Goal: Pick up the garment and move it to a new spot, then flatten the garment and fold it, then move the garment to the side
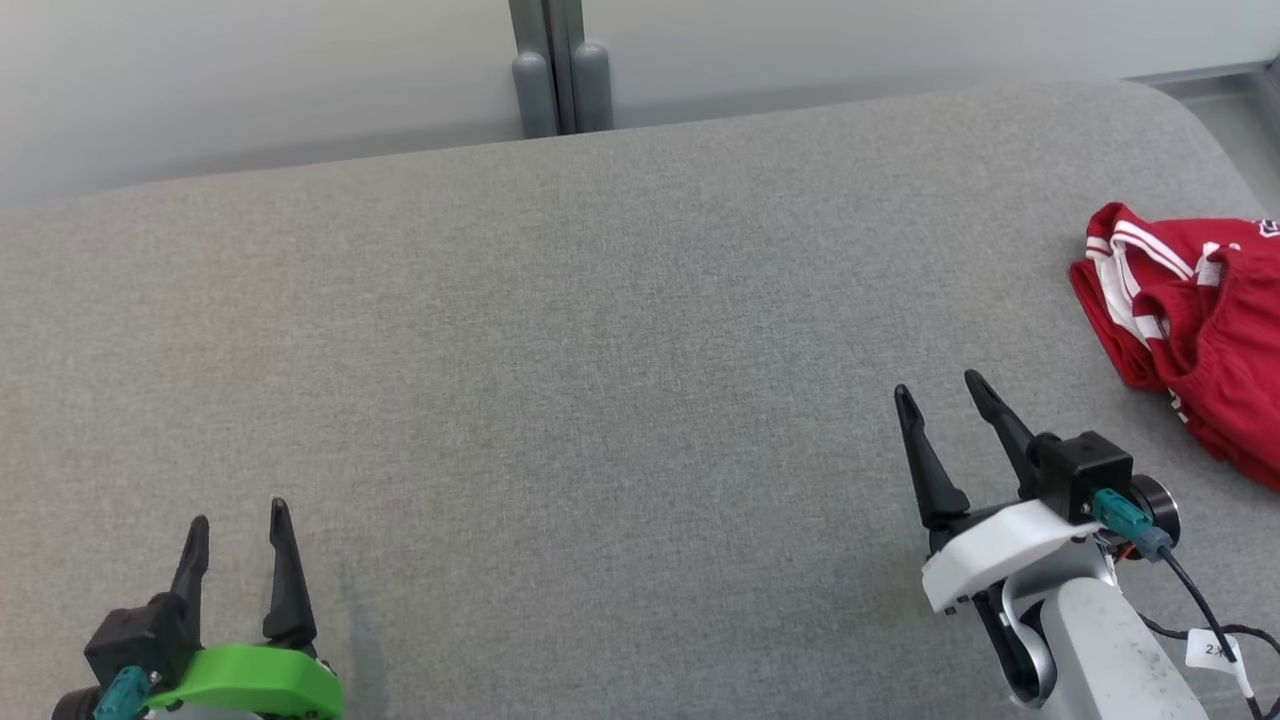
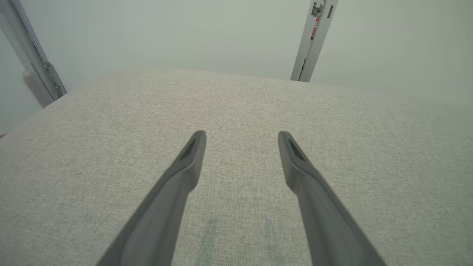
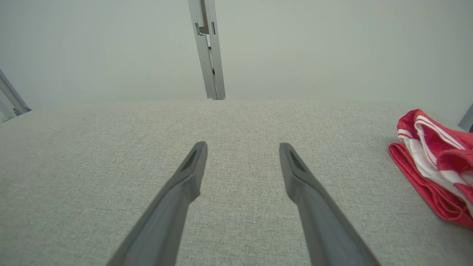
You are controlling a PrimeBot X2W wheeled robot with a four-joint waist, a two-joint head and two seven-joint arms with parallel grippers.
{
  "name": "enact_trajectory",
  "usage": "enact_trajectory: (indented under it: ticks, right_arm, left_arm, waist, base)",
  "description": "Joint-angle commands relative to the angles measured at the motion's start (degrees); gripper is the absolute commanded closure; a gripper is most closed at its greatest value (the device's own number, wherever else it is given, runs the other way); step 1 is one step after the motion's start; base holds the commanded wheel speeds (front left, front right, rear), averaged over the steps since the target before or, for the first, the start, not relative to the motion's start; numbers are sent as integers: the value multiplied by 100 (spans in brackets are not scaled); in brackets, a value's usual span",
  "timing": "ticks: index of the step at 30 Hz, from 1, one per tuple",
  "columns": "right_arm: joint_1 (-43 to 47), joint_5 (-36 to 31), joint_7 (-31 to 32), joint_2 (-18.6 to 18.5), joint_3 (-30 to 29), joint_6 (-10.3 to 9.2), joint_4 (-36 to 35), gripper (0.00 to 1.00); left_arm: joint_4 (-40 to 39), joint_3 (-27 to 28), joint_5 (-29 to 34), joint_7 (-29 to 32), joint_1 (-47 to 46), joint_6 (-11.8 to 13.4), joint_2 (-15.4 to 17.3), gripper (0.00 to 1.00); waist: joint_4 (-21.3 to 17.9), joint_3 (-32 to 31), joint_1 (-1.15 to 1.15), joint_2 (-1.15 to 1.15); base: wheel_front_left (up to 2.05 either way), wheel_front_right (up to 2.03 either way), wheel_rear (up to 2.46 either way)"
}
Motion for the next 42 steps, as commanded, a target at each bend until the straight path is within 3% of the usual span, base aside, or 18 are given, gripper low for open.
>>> enact_trajectory:
  ticks: [1,11,12,18,42]
  right_arm:
    - [139,-35,-22,-33,-17,-11,26,0]
    - [608,137,-22,-29,-318,-10,107,0]
    - [548,108,0,-13,-326,0,95,100]
    - [656,292,84,32,-365,1,288,100]
    - [726,2742,695,14,-568,-1,-29,100]
  left_arm:
    - [40,5,37,5,127,12,-30,0]
    - [128,111,38,5,543,12,-117,0]
    - [131,107,38,1,484,0,-129,100]
    - [350,124,-142,74,477,0,-188,100]
    - [114,108,-2468,696,202,2,-178,100]
  waist:
    - [186,-306,0,0]
    - [247,-696,0,0]
    - [210,-643,0,0]
    - [216,-663,0,0]
    - [209,-669,0,0]
  base:
    - [0,0,0]
    - [0,0,0]
    - [0,0,0]
    - [0,0,0]
    - [0,0,0]
